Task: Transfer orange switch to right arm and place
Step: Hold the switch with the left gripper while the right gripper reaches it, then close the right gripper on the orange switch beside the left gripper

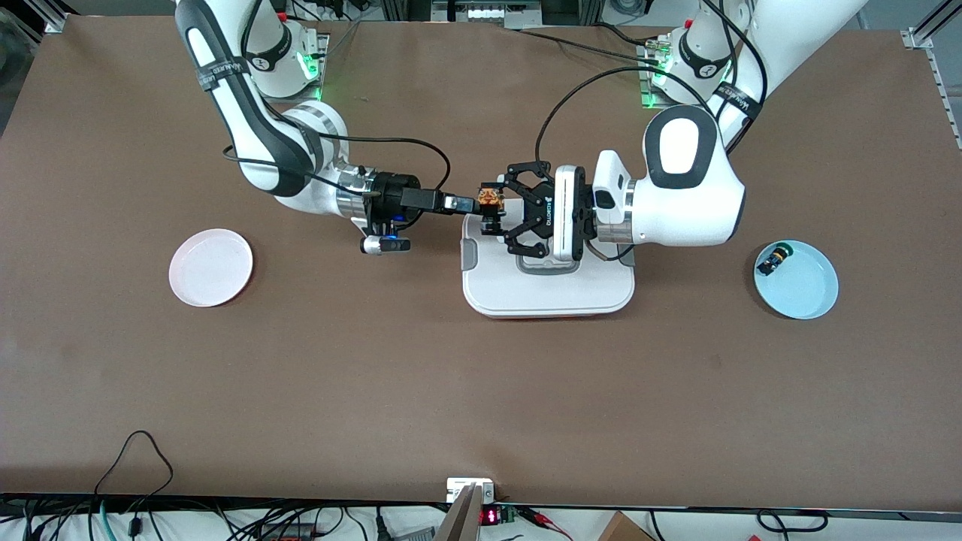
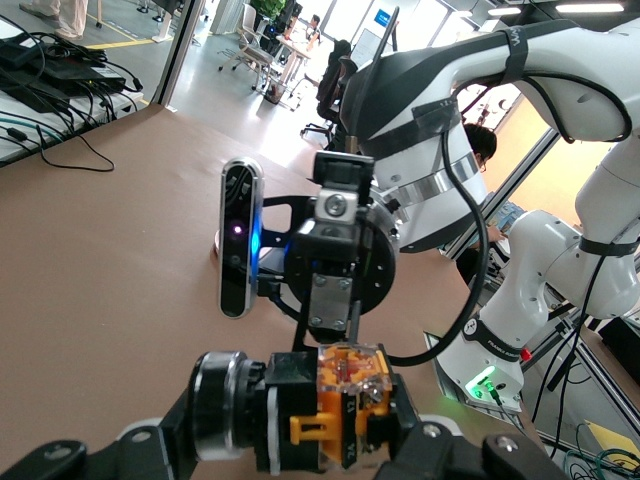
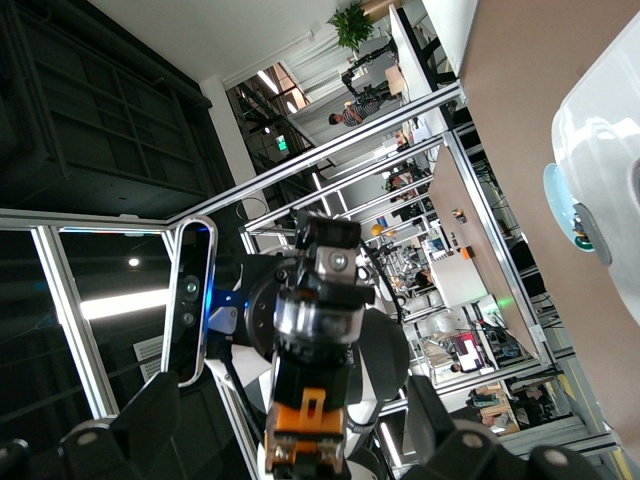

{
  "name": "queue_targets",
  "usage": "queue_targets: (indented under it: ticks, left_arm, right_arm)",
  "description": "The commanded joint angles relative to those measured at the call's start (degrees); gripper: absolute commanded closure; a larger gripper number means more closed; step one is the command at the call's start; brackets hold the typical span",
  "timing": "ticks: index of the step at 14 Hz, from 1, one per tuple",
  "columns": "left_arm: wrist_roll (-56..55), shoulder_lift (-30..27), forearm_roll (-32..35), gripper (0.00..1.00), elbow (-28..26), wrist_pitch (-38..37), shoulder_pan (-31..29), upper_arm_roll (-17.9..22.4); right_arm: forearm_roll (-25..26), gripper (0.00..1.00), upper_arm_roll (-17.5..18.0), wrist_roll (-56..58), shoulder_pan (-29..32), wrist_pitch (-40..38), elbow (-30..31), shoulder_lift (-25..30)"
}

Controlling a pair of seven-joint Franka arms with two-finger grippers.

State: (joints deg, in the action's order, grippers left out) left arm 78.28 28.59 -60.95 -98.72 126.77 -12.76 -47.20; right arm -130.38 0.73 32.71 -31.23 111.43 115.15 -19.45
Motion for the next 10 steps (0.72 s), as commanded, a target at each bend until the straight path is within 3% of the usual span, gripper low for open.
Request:
queue_targets:
  ticks: [1,10]
  left_arm:
    - [2.8,-0.3,-2.1,1.00,-1.0,-0.4,-1.0,-0.6]
    - [4.7,-0.8,-2.1,1.00,-2.4,-0.5,-1.9,-1.0]
  right_arm:
    - [-5.5,0.02,-0.2,3.8,-2.7,0.6,1.7,0.7]
    - [-8.7,0.06,-0.3,4.0,-3.3,0.8,-1.2,-2.5]
